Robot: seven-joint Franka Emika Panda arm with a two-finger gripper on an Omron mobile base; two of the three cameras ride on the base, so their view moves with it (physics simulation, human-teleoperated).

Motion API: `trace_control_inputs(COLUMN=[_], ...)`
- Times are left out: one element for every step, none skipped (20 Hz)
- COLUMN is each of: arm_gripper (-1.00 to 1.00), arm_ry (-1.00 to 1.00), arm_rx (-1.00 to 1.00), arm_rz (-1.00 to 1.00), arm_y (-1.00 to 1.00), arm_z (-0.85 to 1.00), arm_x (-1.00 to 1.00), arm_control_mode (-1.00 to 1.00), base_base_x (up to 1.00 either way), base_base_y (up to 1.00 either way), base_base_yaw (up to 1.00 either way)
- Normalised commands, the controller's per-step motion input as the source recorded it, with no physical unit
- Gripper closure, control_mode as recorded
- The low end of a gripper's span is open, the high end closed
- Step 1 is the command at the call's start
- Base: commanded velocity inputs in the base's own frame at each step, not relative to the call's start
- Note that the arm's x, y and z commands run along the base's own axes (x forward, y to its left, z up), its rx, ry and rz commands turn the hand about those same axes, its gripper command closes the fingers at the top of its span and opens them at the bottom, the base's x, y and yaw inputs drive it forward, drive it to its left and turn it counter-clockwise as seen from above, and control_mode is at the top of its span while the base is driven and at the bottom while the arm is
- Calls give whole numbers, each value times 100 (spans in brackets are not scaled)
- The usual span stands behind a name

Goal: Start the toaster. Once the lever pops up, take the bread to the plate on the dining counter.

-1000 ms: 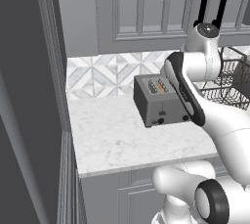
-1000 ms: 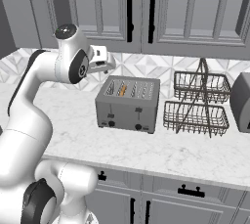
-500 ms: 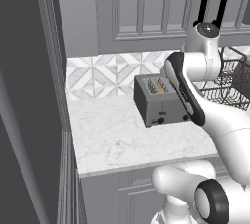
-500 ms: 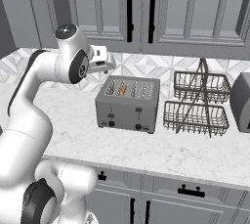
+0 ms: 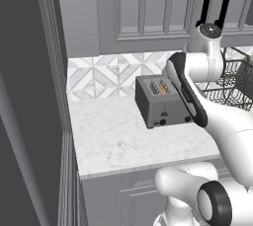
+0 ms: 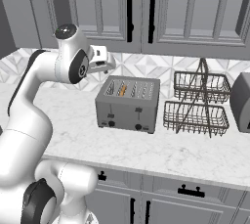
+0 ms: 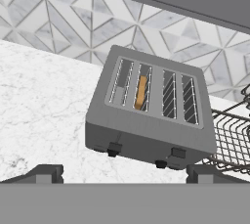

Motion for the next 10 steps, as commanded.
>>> trace_control_inputs(arm_gripper=[-100, -100, -100, -100, -100, -100, -100, -100, -100, -100], arm_ry=[0, 0, 0, 0, 0, 0, 0, 0, 0, 0], arm_rx=[0, 0, 0, 0, 0, 0, 0, 0, 0, 0], arm_rz=[0, 0, 0, 0, 0, 0, 0, 0, 0, 0], arm_y=[0, 0, 0, 0, 0, 0, 0, 0, 0, 0], arm_z=[0, 0, 0, 0, 0, 0, 0, 0, 0, 0], arm_x=[0, 0, 0, 0, 0, 0, 0, 0, 0, 0], arm_control_mode=[-100, -100, -100, -100, -100, -100, -100, -100, -100, -100], base_base_x=[0, 0, 0, 0, 0, 0, 0, 0, 0, 0], base_base_y=[0, 0, 0, 0, 0, 0, 0, 0, 0, 0], base_base_yaw=[0, 0, 0, 0, 0, 0, 0, 0, 0, 0])
